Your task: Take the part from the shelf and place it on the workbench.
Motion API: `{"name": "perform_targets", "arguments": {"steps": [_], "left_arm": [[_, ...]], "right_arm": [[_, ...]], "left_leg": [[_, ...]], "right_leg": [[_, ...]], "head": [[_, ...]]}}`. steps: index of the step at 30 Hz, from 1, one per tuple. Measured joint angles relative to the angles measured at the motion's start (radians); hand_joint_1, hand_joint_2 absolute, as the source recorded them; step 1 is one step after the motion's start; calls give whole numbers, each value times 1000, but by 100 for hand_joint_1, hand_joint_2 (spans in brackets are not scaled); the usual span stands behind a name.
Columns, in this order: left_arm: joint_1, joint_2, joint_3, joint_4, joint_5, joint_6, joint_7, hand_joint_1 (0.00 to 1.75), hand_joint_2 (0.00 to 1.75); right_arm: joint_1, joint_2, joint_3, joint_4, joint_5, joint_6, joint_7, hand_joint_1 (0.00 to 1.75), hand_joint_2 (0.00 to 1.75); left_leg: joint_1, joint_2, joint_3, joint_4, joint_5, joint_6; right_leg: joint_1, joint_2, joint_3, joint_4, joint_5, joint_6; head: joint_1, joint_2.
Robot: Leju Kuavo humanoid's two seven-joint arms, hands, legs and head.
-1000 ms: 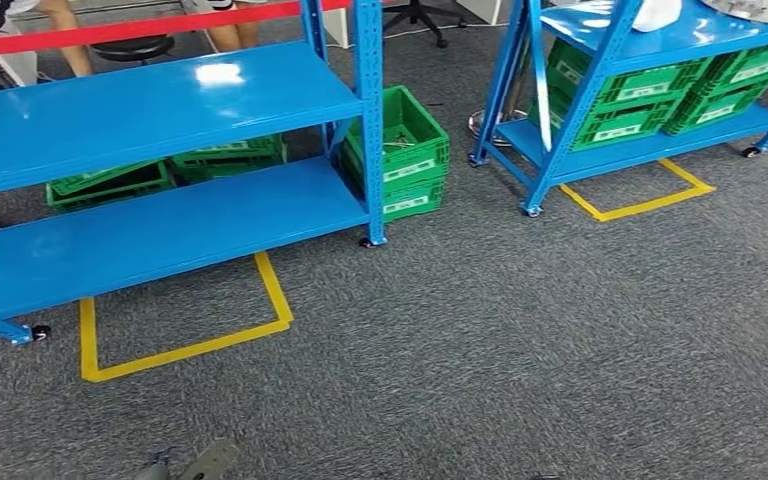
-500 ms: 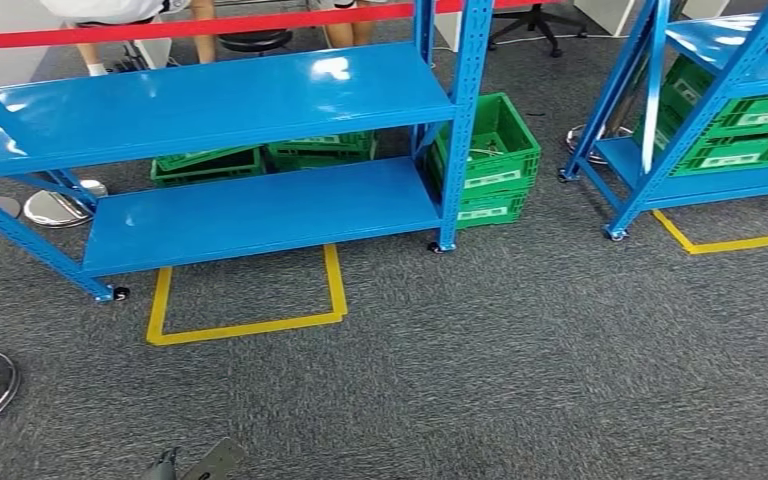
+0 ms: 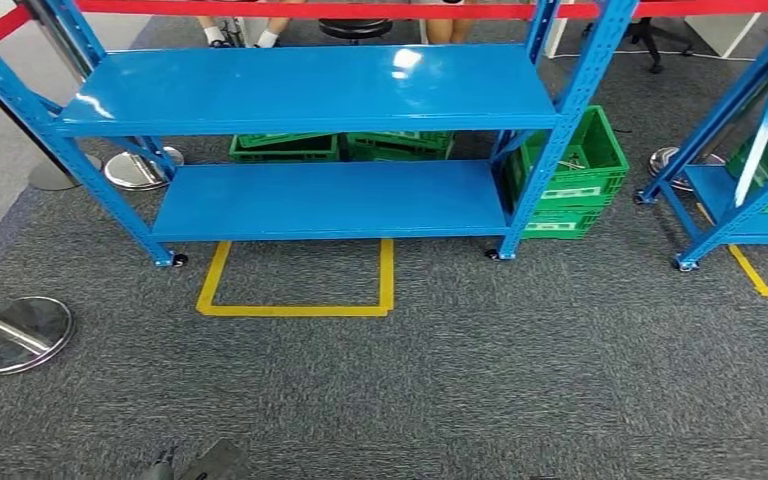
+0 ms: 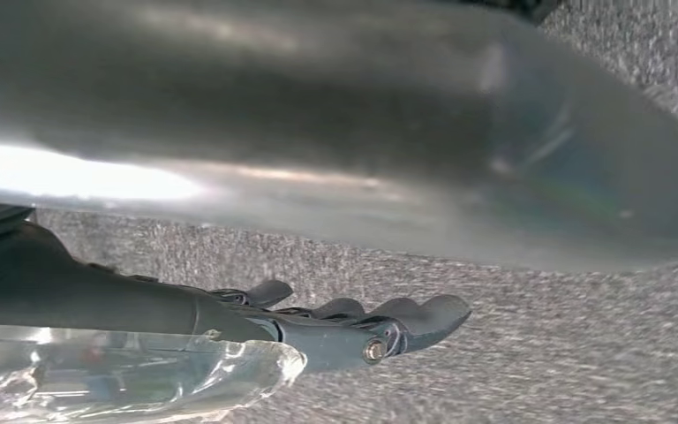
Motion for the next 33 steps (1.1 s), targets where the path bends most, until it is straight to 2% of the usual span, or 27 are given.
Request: {"name": "perform_targets", "arguments": {"steps": [1,2,3,4,5,6,7,8,9,10,11,12,13,14,15,16,18,19,20,21,22,24,25,26,29,30,33], "left_arm": [[-1,1,0,0,0,0,0,0,0],[-2,1,1,0,-1,0,0,0,0],[-4,2,1,0,-1,0,1,0,0],[-4,1,2,0,-2,0,1,0,0],[-3,1,2,0,-2,0,1,0,0],[-1,1,3,0,-2,0,1,0,0],[-1,1,4,0,-2,0,1,0,0],[-1,2,5,0,-1,0,1,0,0],[-2,2,6,0,-1,0,1,0,0],[-2,2,6,0,-1,0,1,0,0],[-2,2,7,0,-1,0,1,0,0],[-1,2,8,0,-1,0,1,0,0],[0,2,9,0,2,-2,2,0,0],[2,3,12,0,8,-6,6,0,0],[3,3,15,0,15,-12,12,0,0],[1,3,18,0,23,-19,18,0,0],[-5,1,23,0,30,-27,27,0,0],[-7,1,25,0,30,-29,29,0,0],[-7,1,27,0,31,-29,30,0,0],[-7,1,29,0,32,-30,31,0,0],[-6,1,32,0,33,-30,32,0,0],[-7,2,35,0,33,-31,33,0,0],[-8,2,36,0,33,-31,33,0,0],[-9,0,37,0,33,-31,33,0,0],[-8,-3,39,0,33,-31,34,0,0],[-8,-2,40,0,33,-30,34,0,0],[-8,-1,41,0,31,-22,33,0,0]], "right_arm": [[0,0,0,0,0,0,-1,0,0],[0,0,0,0,0,0,-1,0,0],[2,0,0,0,0,1,-2,0,0],[4,0,0,0,0,1,-2,0,0],[5,0,0,0,0,1,-2,0,0],[6,0,0,0,0,1,-2,0,0],[5,0,0,0,0,1,-2,0,0],[5,0,0,0,0,1,-2,0,0],[4,0,0,0,0,1,-2,0,0],[3,0,0,0,0,1,-2,0,0],[3,0,0,0,0,1,-3,0,0],[2,0,0,0,0,1,-4,0,0],[1,0,0,0,-3,1,-3,0,0],[0,0,-1,0,-9,1,0,0,0],[0,1,-3,0,-16,3,5,0,0],[0,1,-5,0,-24,5,11,0,0],[3,2,-11,0,-32,9,18,0,0],[4,2,-14,0,-34,11,19,0,0],[4,2,-17,0,-35,12,20,0,0],[4,2,-19,0,-35,13,20,0,0],[3,2,-21,0,-35,14,20,0,0],[1,2,-23,0,-35,16,20,0,0],[0,2,-24,0,-35,16,20,0,0],[-1,2,-25,0,-35,17,20,0,0],[-1,2,-28,0,-35,16,20,0,0],[-1,2,-28,0,-34,17,18,0,0],[-1,2,-28,0,-32,17,7,0,0]], "left_leg": [[3,-13,0,-2,2,6],[4,-26,-1,-2,3,11],[4,-40,-2,-2,4,14],[4,-55,-3,-2,5,16],[4,-71,-3,-2,5,16],[4,-86,-3,-1,5,16],[5,-102,-1,-1,6,15],[5,-117,0,-1,6,12],[5,-132,-1,2,7,8],[5,-143,-3,3,8,3],[5,-153,-6,2,9,-4],[6,-162,-8,1,12,-11],[9,-169,-11,-3,16,-18],[10,-164,-13,-2,15,-24],[10,-145,-20,10,6,-29],[8,-118,-36,42,-15,-33],[6,-63,-95,164,-82,-39],[6,-52,-127,229,-109,-41],[7,-48,-146,272,-120,-43],[7,-46,-146,277,-111,-43],[7,-46,-127,242,-85,-42],[8,-43,-51,105,-25,-40],[9,-42,-20,48,-7,-37],[10,-42,0,11,0,-35],[9,-43,7,-6,0,-30],[8,-44,7,-6,0,-28],[5,-44,6,-6,0,-18]], "right_leg": [[-3,31,-17,40,-25,5],[-5,67,-48,104,-58,8],[-6,90,-85,180,-91,9],[-7,101,-119,245,-112,10],[-6,105,-141,278,-114,10],[-7,106,-144,271,-94,9],[-8,111,-126,223,-58,7],[-11,128,-95,149,-16,6],[-15,155,-65,78,14,6],[-18,179,-42,25,32,4],[-20,198,-31,-3,37,1],[-19,202,-28,-10,35,-3],[-17,194,-26,-10,38,-10],[-17,185,-23,-12,42,-17],[-18,176,-20,-16,46,-24],[-19,167,-20,-19,50,-30],[-18,146,-21,-21,52,-35],[-17,136,-22,-21,52,-36],[-17,128,-23,-21,52,-36],[-17,121,-23,-21,51,-36],[-17,116,-22,-21,51,-35],[-15,112,-20,-20,48,-29],[-13,111,-21,-18,46,-25],[-8,111,-23,-17,43,-26],[-2,111,-29,-19,38,-51],[-3,111,-28,-22,41,-53],[-6,111,-23,-32,49,-37]], "head": [[3,0],[7,0],[10,0],[12,0],[14,0],[14,0],[14,0],[15,0],[16,0],[16,0],[17,0],[17,0],[17,0],[17,0],[14,0],[8,0],[-2,0],[-4,0],[-4,0],[-4,0],[-4,0],[-5,0],[-6,0],[-5,0],[3,0],[4,0],[4,0]]}}
